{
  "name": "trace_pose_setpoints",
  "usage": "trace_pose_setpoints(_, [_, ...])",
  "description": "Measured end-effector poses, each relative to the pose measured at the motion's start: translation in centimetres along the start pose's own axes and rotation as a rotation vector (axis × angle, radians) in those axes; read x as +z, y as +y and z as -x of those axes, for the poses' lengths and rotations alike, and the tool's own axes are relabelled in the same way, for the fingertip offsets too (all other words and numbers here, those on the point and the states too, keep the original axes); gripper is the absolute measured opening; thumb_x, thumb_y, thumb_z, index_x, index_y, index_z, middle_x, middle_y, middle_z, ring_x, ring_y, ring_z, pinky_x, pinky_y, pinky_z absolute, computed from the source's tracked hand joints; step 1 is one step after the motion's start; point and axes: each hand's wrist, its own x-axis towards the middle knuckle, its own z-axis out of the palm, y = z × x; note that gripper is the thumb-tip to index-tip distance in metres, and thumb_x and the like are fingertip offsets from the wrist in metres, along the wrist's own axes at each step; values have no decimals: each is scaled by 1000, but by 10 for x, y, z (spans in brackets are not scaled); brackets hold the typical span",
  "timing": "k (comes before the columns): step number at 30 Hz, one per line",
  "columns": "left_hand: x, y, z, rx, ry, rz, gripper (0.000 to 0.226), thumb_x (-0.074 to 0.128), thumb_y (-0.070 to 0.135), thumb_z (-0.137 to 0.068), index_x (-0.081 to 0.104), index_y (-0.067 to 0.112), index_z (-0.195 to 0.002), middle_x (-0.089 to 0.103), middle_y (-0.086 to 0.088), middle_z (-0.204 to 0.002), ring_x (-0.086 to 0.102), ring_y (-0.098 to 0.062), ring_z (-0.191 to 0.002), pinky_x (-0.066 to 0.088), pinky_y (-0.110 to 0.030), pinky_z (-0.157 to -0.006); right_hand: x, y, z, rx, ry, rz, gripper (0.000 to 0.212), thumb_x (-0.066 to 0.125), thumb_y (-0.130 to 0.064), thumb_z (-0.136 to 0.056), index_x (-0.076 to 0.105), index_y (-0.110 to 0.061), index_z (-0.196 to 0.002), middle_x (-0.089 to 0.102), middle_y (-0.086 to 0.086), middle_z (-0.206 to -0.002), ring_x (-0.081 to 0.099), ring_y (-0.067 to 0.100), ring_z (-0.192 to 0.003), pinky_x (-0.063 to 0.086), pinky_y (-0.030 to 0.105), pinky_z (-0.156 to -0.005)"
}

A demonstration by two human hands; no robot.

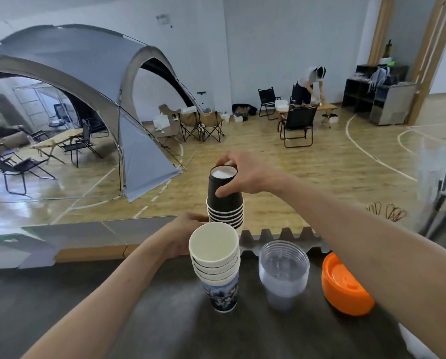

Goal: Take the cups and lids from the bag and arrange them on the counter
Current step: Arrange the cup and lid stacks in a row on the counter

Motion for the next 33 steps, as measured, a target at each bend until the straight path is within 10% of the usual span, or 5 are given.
trace_pose_setpoints(5, [3, -12, 6, -109, 34, 156, 26, 60, -6, -91, 74, -3, -70, 72, -10, -60, 68, -16, -47, 51, -21, -42, 20, 13, -1, 63, -80, 1, 73, 91, -34, -62, 56, -24, -125, 59, -2, -123, 56, 20, -111, 47, 28, -80])
trace_pose_setpoints(12, [3, -27, 6, -181, -14, 241, 41, 59, -2, -93, 76, 2, -56, 72, -13, -67, 69, -20, -55, 55, -29, -52, 39, 26, 1, 92, -107, -41, 71, 92, -30, -62, 57, -22, -123, 60, -3, -120, 57, 19, -113, 50, 32, -90])
trace_pose_setpoints(33, [-9, -37, -2, -216, 21, 133, 19, 62, 3, -93, 70, -10, -106, 68, -24, -100, 61, -33, -94, 50, -45, -87, 41, 12, 7, 80, -128, 22, 68, 91, -34, -62, 57, -25, -120, 60, -2, -123, 56, 17, -105, 50, 28, -80])
